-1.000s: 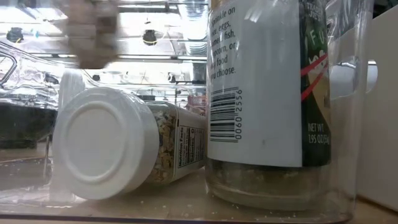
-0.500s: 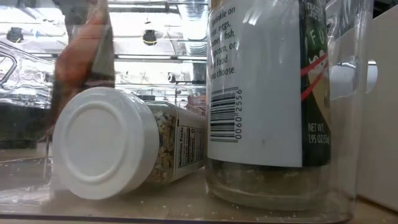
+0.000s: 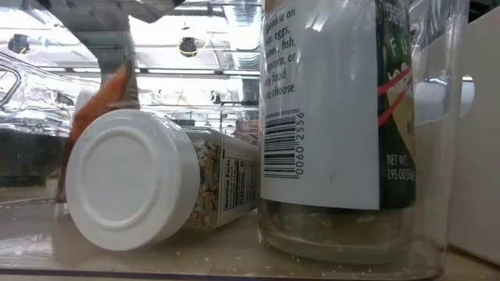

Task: Pick & Place Food Item
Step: Put the orange seasoning pack into the bottom transparent bin, then return to Home Position

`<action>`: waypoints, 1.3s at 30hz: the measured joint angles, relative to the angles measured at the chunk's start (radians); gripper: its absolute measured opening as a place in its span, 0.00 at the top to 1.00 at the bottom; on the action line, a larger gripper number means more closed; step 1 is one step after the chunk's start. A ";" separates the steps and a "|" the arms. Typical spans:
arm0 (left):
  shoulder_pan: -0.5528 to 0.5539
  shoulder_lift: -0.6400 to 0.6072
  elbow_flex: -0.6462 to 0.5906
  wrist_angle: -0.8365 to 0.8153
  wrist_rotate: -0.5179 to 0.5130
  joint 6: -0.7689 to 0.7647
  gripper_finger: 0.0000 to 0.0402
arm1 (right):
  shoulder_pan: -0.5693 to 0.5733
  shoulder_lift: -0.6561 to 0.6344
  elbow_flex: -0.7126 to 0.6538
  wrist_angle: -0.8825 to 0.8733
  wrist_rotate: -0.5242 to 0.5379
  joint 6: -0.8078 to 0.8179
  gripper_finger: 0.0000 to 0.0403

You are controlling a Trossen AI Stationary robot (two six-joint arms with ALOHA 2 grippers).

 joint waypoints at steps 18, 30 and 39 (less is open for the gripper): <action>0.034 -0.001 -0.001 0.000 0.001 -0.012 0.96 | 0.000 0.000 0.000 -0.004 0.000 -0.001 0.50; 0.030 -0.076 -0.002 -0.023 0.010 -0.061 0.77 | 0.000 0.000 0.000 -0.004 -0.001 -0.003 0.50; 0.007 -0.279 -0.001 -0.066 0.009 -0.060 0.73 | -0.001 0.000 0.000 -0.037 -0.001 -0.008 0.50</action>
